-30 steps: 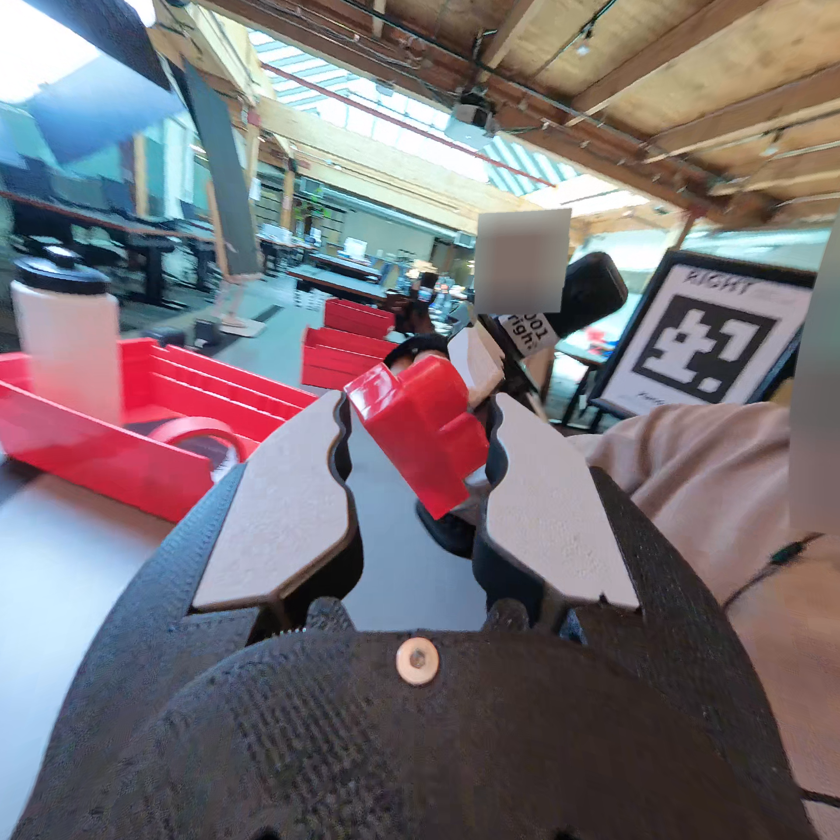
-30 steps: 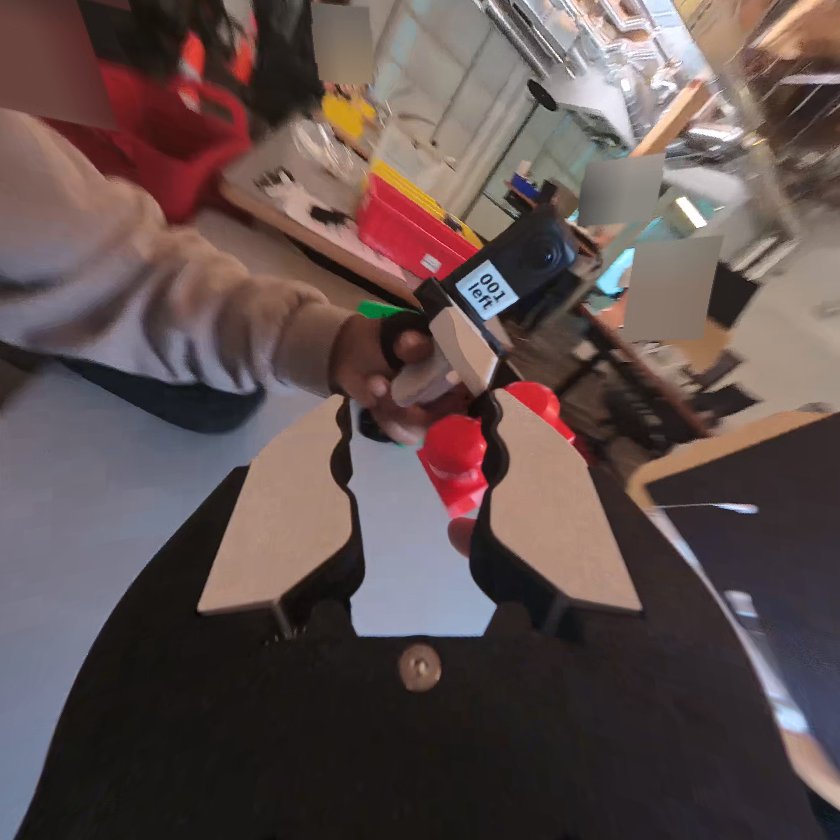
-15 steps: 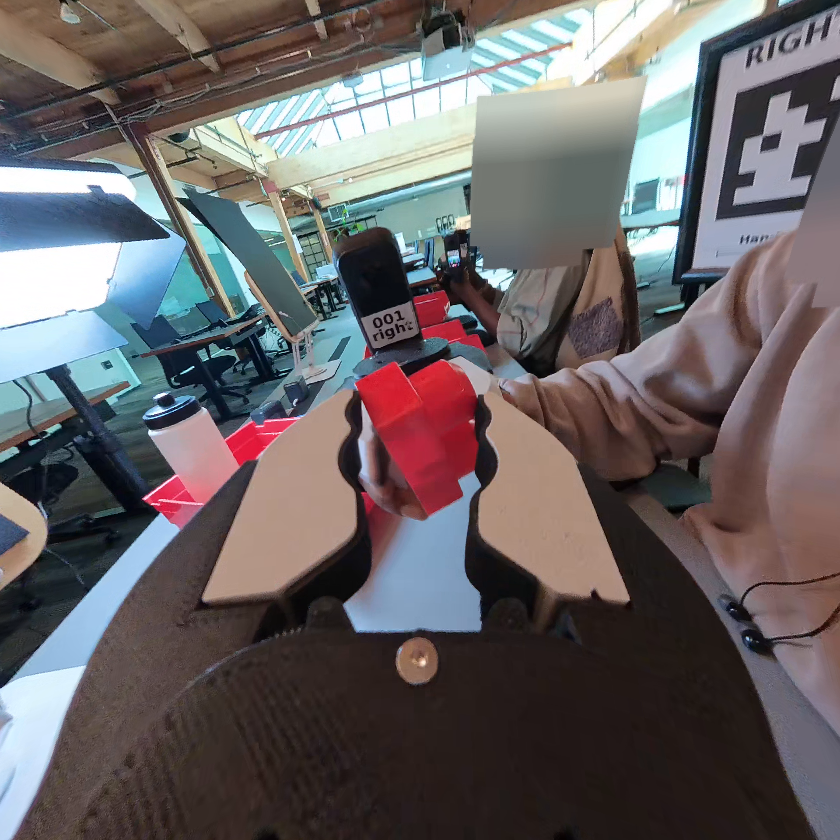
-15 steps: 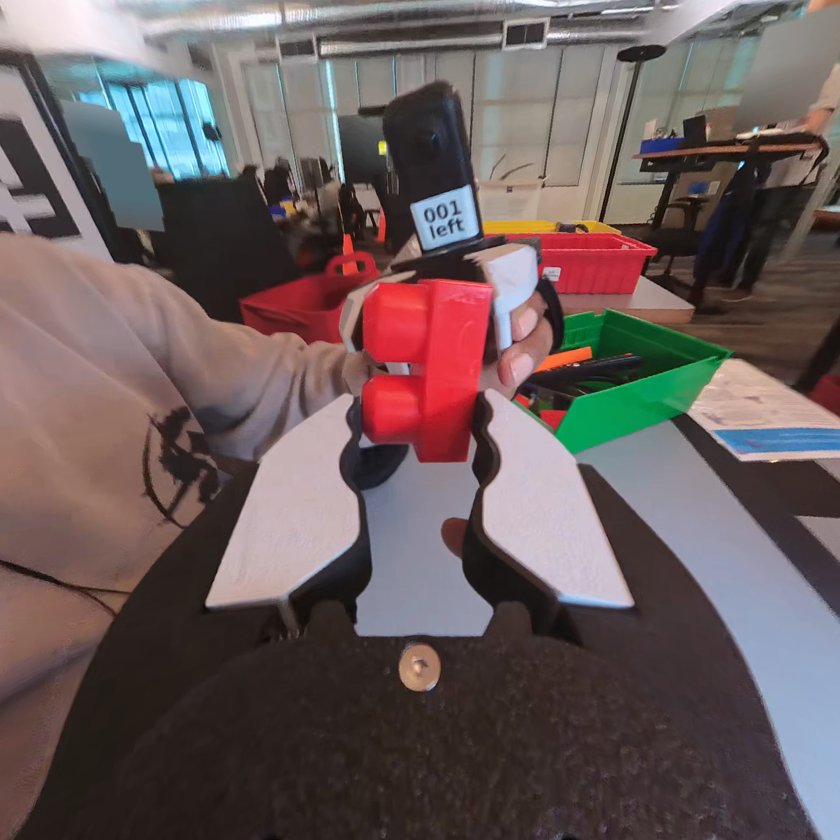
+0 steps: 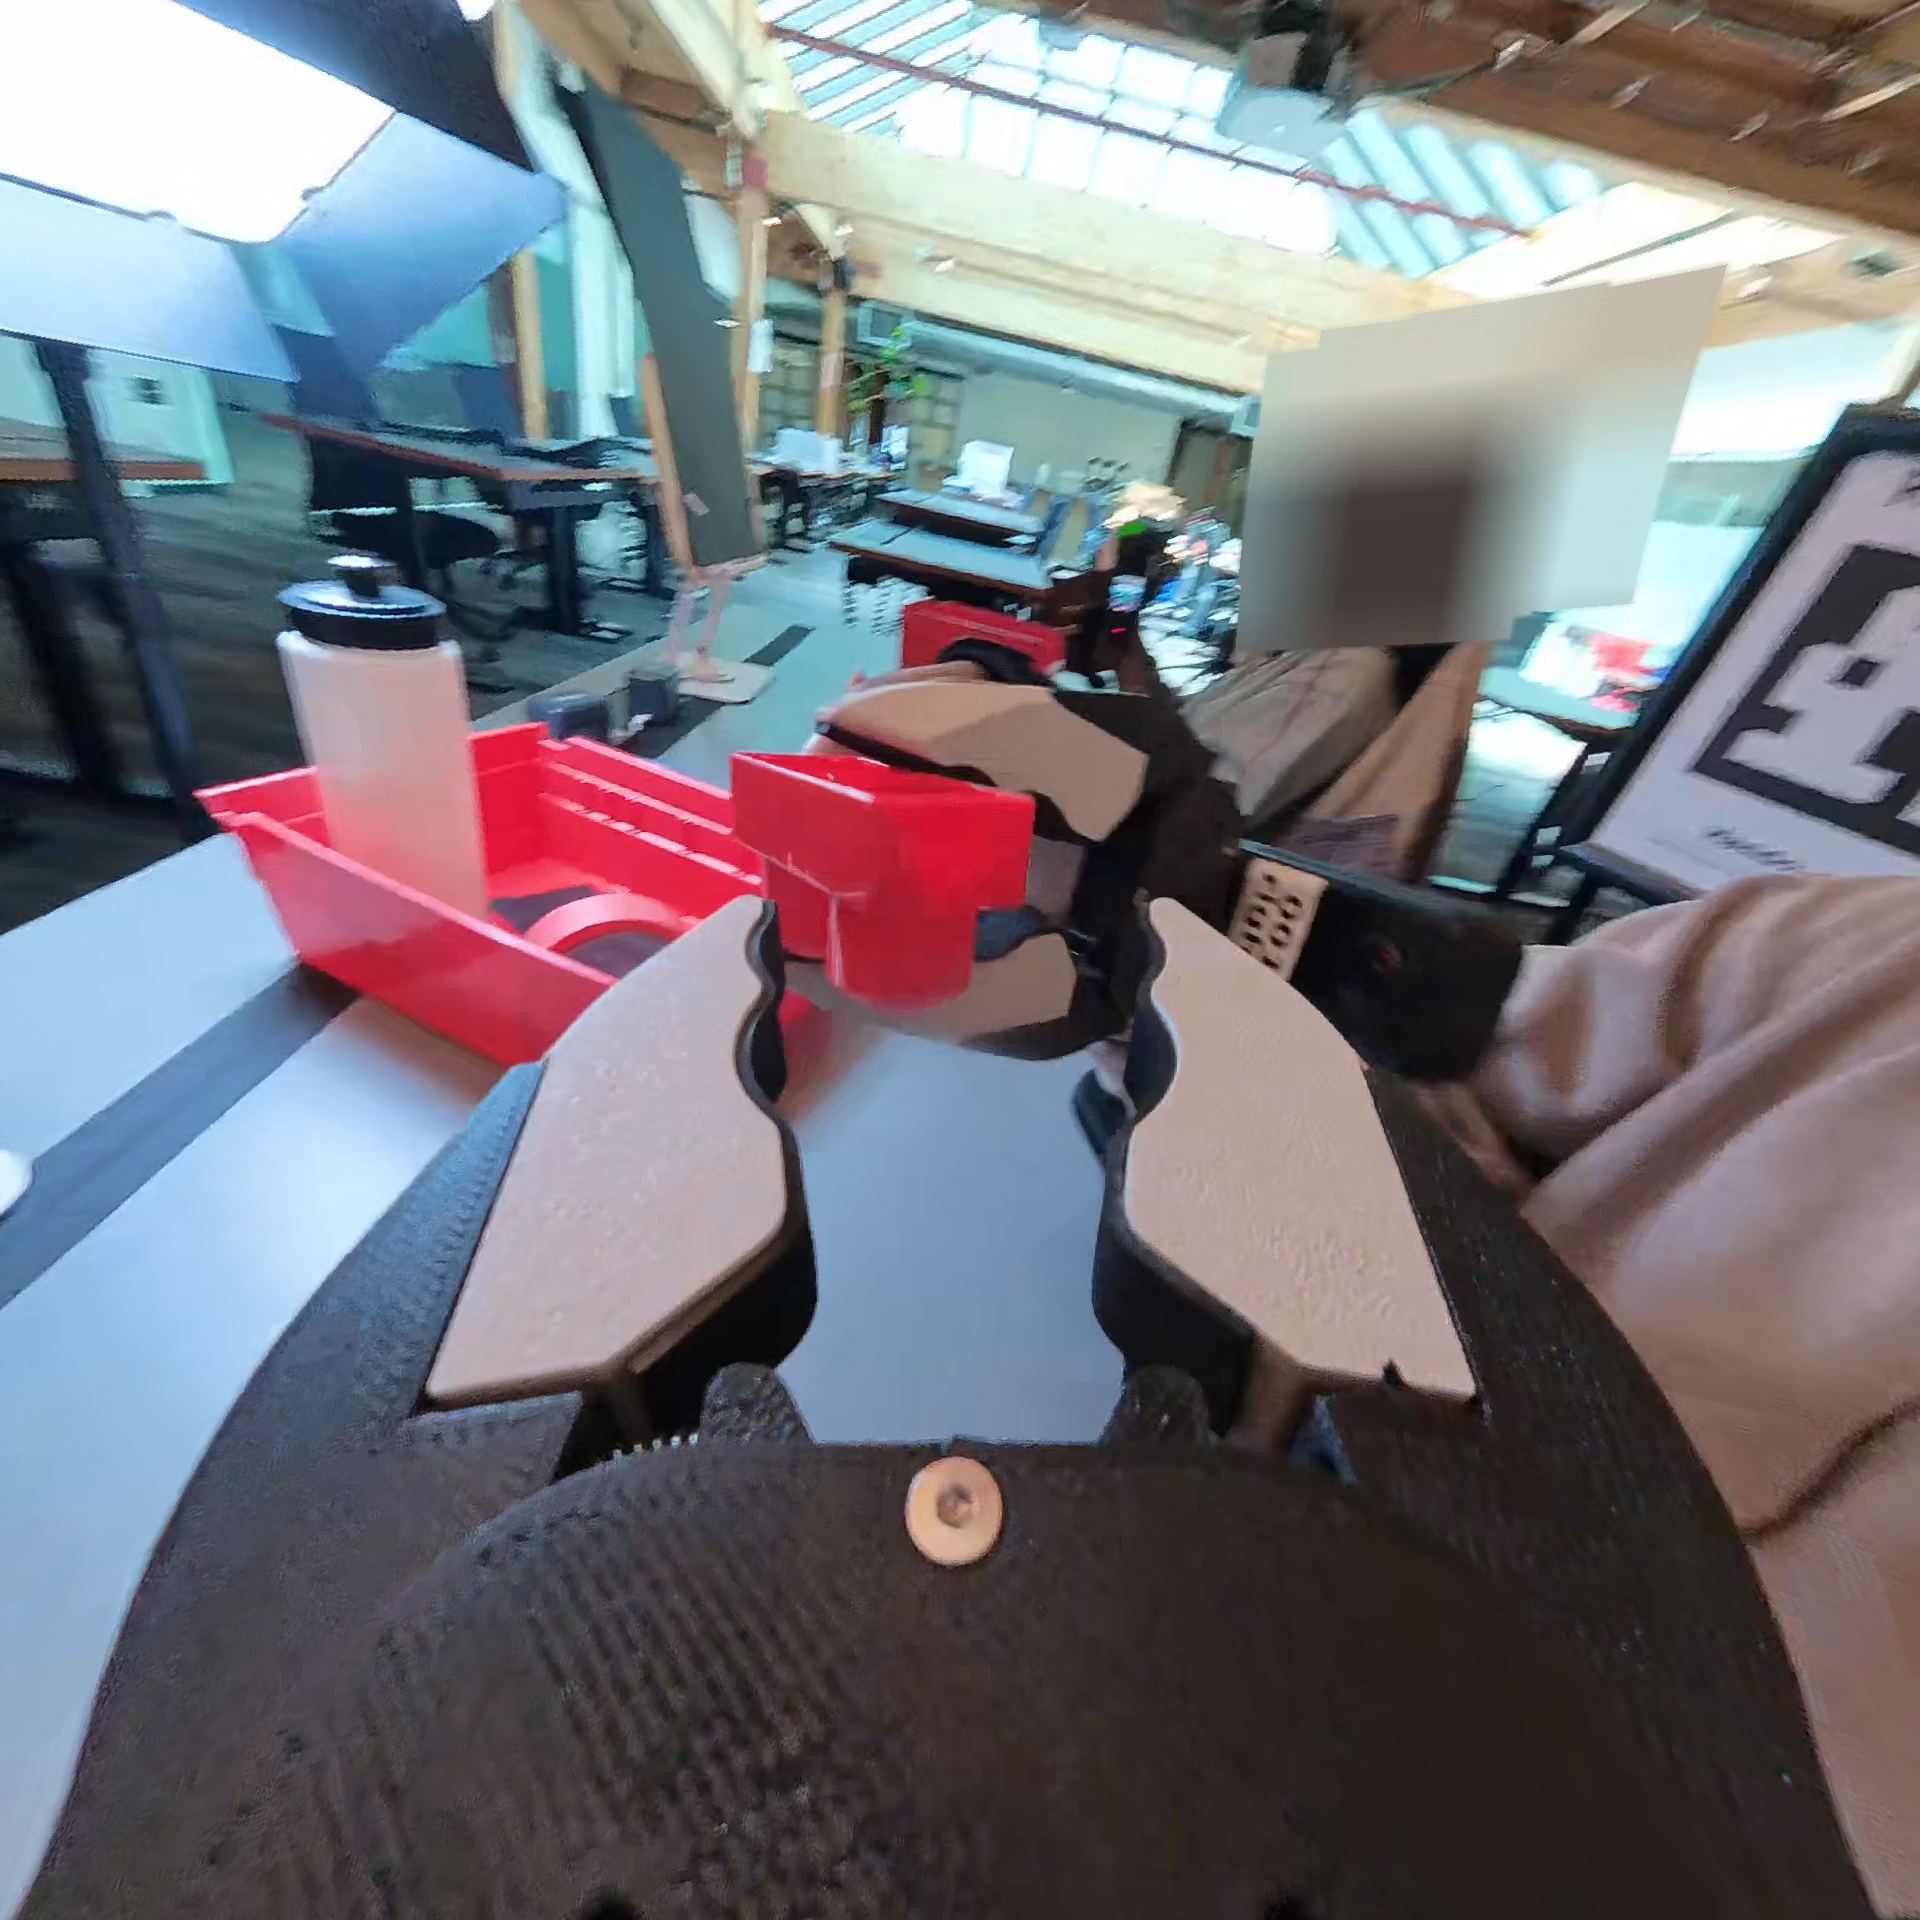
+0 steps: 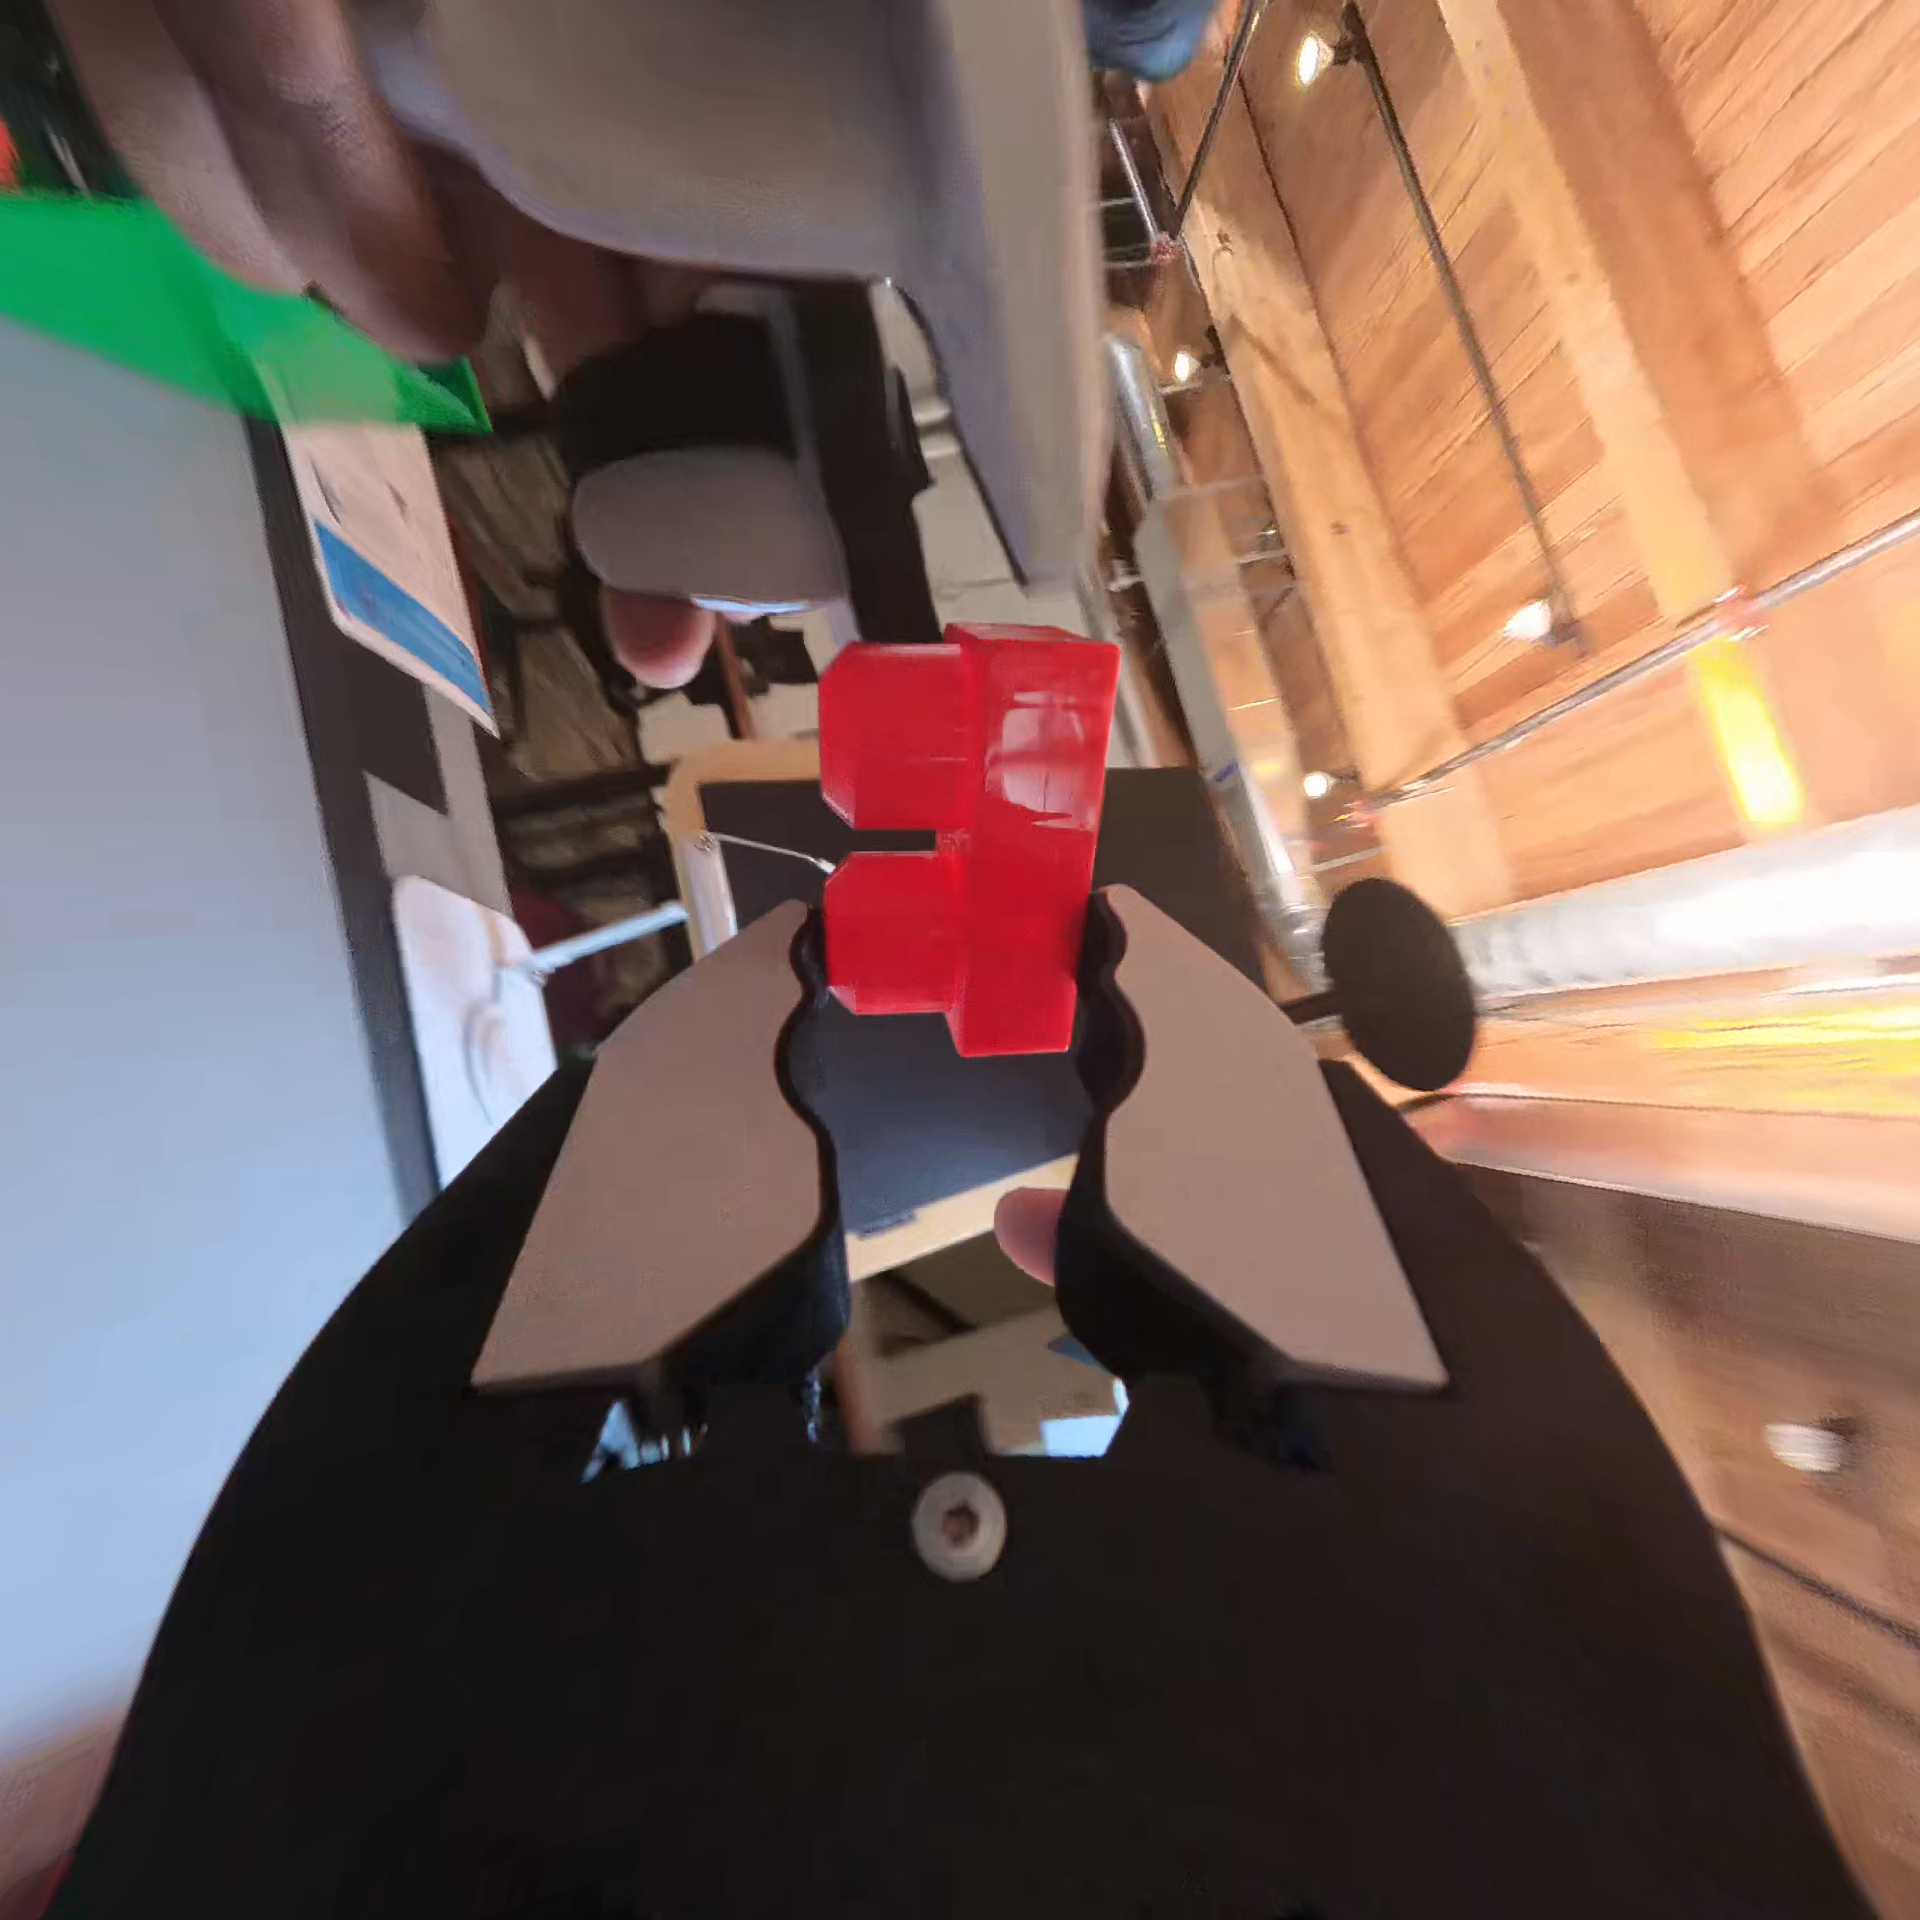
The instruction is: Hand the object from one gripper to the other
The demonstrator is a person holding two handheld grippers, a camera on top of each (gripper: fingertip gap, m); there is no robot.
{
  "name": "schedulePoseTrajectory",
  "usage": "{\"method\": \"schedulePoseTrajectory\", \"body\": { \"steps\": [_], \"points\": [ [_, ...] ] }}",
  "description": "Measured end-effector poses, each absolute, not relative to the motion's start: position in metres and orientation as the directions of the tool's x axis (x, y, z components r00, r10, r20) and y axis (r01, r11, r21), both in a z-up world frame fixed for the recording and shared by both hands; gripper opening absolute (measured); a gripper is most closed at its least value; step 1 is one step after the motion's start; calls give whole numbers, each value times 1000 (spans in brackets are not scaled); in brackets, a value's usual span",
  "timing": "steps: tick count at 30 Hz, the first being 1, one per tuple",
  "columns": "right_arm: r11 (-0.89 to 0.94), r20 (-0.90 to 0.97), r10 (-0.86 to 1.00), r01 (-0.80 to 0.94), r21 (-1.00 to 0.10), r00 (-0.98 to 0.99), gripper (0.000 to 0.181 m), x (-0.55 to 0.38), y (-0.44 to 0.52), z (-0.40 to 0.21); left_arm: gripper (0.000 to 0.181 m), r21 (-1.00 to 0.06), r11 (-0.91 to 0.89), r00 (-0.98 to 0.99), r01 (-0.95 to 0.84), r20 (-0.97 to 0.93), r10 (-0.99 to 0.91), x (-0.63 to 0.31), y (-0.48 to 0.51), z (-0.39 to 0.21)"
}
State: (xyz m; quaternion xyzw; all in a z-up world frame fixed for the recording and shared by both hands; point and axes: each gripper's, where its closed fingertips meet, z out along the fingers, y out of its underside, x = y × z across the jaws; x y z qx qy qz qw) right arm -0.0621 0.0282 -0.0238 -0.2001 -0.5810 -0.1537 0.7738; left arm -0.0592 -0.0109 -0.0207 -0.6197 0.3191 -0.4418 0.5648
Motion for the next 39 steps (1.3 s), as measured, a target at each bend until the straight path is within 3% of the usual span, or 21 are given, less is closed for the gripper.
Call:
{"method": "schedulePoseTrajectory", "body": {
  "steps": [2, 3, 4, 6, 8, 10, 13, 15, 18, 22, 24, 25, 27, 29, 31, 33, 36, 39],
  "points": [
    [862, 973, -63, 504, -60, 223, 46, -73, 27, -38, 61, -988, -129, 503, 83, 153, -850, -62, 1, -27],
    [857, 978, -62, 513, -51, 201, 46, -78, 27, -45, 51, -990, -125, 547, 62, 139, -826, -64, 7, -32],
    [862, 980, -51, 504, -54, 192, 46, -81, 26, -49, 39, -993, -116, 591, 13, 101, -800, -69, 12, -38],
    [873, 977, 22, 473, -122, 211, 47, -81, 28, -51, 37, -992, -71, 600, -102, -4, -800, -73, 13, -45],
    [879, 956, 177, 399, -261, 236, 47, -80, 24, -48, 37, -989, 5, 600, -148, -93, -794, -76, 11, -41],
    [819, 860, 447, 274, -504, 246, 47, -77, 18, -42, 36, -968, 129, 611, -217, -238, -755, -79, 10, -37],
    [522, 525, 842, 63, -851, 125, 61, -71, 5, -29, 37, -919, 305, 603, -250, -394, -693, -81, 1, -24],
    [274, 275, 961, -41, -961, -21, 64, -65, -3, -22, 36, -878, 429, 546, -212, -470, -693, -72, -17, -14],
    [-5, 17, 963, -79, -997, -268, 68, -59, -20, -20, 36, -795, 554, 478, -249, -598, -643, -59, -34, -13],
    [-347, -317, 818, 28, -938, -480, 72, -63, -40, -19, 36, -631, 664, 459, -403, -766, -450, -53, -35, -16],
    [-424, -385, 816, 6, -906, -432, 46, -69, -28, -18, 36, -529, 691, 429, -492, -838, -336, -52, -33, -19],
    [-460, -422, 795, 22, -888, -436, 45, -69, -26, -19, 36, -504, 688, 421, -522, -854, -306, -52, -31, -20],
    [-423, -393, 833, 11, -906, -389, 45, -70, -19, -23, 36, -532, 655, 434, -536, -840, -326, -55, -24, -24],
    [-297, -267, 912, -52, -953, -311, 45, -69, -14, -19, 38, -638, 601, 488, -481, -765, -421, -61, -15, -26],
    [-106, -79, 977, -130, -986, -199, 45, -62, -9, -9, 48, -809, 491, 555, -325, -583, -593, -69, -9, -24],
    [200, 204, 979, -158, -967, -11, 45, -56, -3, -1, 54, -949, 301, 556, -93, -300, -775, -75, -6, -18],
    [649, 625, 747, -45, -759, 228, 45, -51, -2, 2, 56, -983, -51, 459, 177, 128, -879, -82, 2, -14],
    [876, 854, 410, 122, -467, 321, 45, -57, -9, -3, 62, -921, -286, 320, 266, 364, -875, -75, 4, -23]
  ]
}}
